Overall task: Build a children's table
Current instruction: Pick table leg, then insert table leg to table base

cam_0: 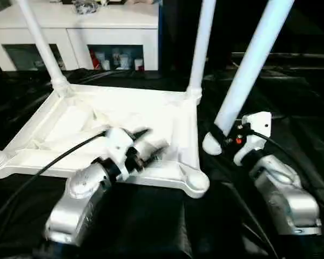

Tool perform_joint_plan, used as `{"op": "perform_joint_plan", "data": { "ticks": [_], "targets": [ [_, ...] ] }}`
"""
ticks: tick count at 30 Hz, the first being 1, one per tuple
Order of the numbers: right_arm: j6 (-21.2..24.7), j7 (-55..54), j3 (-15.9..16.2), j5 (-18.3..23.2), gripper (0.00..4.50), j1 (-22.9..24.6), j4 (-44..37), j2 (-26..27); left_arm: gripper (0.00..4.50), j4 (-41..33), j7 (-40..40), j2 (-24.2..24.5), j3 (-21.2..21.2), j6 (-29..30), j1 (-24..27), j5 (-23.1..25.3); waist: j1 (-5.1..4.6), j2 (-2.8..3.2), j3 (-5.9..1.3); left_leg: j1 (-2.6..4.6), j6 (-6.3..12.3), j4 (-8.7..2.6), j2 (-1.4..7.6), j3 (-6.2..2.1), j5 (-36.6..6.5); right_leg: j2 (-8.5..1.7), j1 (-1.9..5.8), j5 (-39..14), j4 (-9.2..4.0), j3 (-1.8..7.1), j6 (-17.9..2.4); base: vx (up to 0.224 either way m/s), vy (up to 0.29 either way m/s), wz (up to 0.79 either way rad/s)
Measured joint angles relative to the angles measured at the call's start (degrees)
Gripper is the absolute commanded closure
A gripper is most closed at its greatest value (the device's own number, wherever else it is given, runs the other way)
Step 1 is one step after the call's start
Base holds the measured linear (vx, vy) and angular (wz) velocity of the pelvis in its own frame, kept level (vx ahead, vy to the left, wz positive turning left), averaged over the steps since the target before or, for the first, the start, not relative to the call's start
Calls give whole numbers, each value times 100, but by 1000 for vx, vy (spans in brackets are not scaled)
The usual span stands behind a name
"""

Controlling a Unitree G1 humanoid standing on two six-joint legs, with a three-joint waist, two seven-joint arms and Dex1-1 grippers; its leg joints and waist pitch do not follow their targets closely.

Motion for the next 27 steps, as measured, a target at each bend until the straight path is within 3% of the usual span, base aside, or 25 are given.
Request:
{"op": "perform_joint_plan", "data": {
  "ticks": [4,7,15,21,27],
  "targets": [
    [151,900,226,65,259,31,-66,-696,122,665,-1165,636,-414,94,-577,191,-31,119,55,114,-50,-96,73,113,78,-1,66,62,-3,-9,-63,-83,-37,3],
    [152,1185,362,55,259,44,-66,-882,122,1017,-1580,817,-628,-2,-813,378,-59,149,70,182,-83,-170,91,168,114,-4,95,78,-8,2,-76,-71,-39,0],
    [149,1452,479,-26,259,40,2,-1118,197,2071,-1948,834,-925,-360,-1473,789,-71,210,47,170,-123,-235,138,175,222,7,84,110,-13,-58,-121,-14,-9,0],
    [147,1572,615,-126,259,40,4,-1167,245,2905,-1875,603,-924,-747,-1830,898,-65,248,32,96,-75,-235,152,175,252,7,73,118,-81,-93,-126,0,0,0],
    [142,1592,697,-131,259,21,26,-1177,289,3590,-1560,281,-763,-1174,-1957,938,-37,248,32,33,-26,-213,152,177,260,2,3,124,-89,-100,-123,0,0,0]
  ]
}}
